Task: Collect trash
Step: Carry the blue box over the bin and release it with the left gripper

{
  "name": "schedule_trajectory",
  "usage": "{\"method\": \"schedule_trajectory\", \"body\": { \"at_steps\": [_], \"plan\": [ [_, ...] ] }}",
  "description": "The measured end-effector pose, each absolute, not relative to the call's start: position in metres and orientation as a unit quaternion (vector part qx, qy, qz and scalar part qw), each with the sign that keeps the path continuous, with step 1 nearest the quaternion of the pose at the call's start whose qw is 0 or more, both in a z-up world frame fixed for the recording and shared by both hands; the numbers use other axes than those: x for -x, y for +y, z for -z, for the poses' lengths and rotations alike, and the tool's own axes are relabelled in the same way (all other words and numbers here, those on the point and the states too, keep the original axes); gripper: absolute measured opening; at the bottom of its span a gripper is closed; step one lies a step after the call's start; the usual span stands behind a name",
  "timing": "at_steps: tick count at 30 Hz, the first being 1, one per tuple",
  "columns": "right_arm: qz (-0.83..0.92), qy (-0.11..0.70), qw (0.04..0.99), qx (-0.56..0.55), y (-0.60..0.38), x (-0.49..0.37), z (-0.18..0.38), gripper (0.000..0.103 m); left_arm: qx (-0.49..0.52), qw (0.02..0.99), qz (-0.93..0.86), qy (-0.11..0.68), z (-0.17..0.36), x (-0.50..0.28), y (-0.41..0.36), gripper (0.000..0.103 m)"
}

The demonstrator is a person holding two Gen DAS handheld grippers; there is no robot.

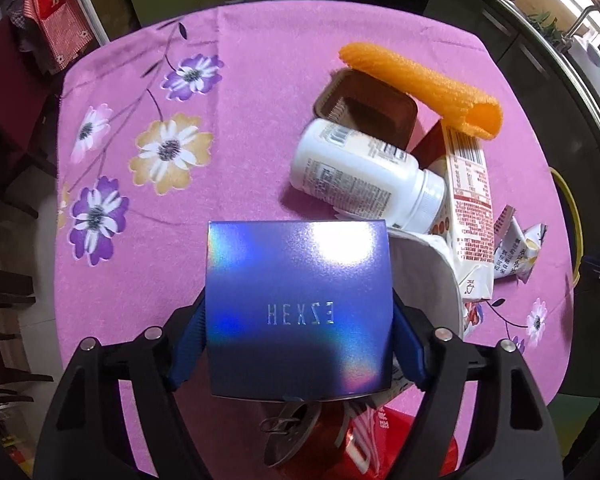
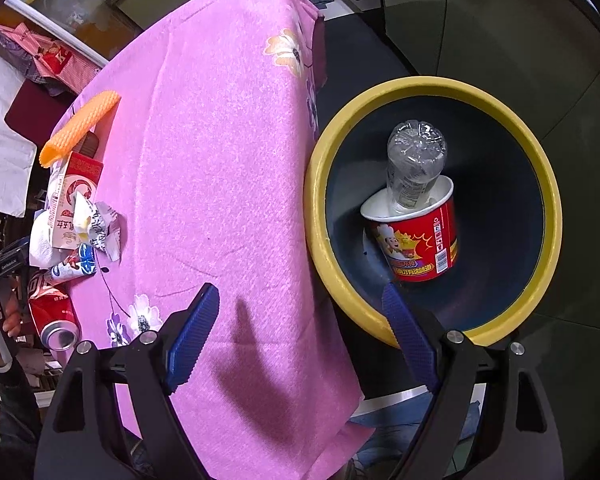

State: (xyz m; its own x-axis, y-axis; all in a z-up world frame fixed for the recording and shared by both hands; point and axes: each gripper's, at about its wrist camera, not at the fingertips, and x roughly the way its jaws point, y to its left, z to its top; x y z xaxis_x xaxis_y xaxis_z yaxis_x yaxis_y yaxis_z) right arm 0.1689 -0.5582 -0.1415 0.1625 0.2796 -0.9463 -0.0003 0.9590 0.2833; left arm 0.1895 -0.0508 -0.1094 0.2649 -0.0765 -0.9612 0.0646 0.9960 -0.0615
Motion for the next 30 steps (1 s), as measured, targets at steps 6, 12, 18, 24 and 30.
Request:
{"method": "schedule_trajectory", "body": {
  "at_steps": [6, 12, 18, 24, 30],
  "plan": [
    [-0.1, 0.63, 0.761, -0.117, -0.56, -0.165, 0.133, 0.083, 0.001, 0.817, 0.041, 0.575, 0.078, -0.183, -0.039, 0.074],
    [-0.101, 0.613, 0.773, -0.125, -0.567, -0.155, 0.118, 0.083, -0.028, 0.84, 0.082, 0.536, 0.026, -0.165, -0.067, 0.074],
    [-0.076, 0.592, 0.791, -0.135, -0.595, -0.135, 0.097, 0.083, -0.077, 0.843, 0.185, 0.5, -0.01, -0.152, -0.154, 0.074],
    [-0.042, 0.573, 0.804, -0.152, -0.638, -0.101, 0.085, 0.083, -0.123, 0.805, 0.3, 0.497, -0.01, -0.152, -0.282, 0.074],
    [-0.014, 0.561, 0.809, -0.174, -0.674, -0.064, 0.081, 0.083, -0.167, 0.772, 0.37, 0.49, 0.011, -0.163, -0.405, 0.074]
  ]
}}
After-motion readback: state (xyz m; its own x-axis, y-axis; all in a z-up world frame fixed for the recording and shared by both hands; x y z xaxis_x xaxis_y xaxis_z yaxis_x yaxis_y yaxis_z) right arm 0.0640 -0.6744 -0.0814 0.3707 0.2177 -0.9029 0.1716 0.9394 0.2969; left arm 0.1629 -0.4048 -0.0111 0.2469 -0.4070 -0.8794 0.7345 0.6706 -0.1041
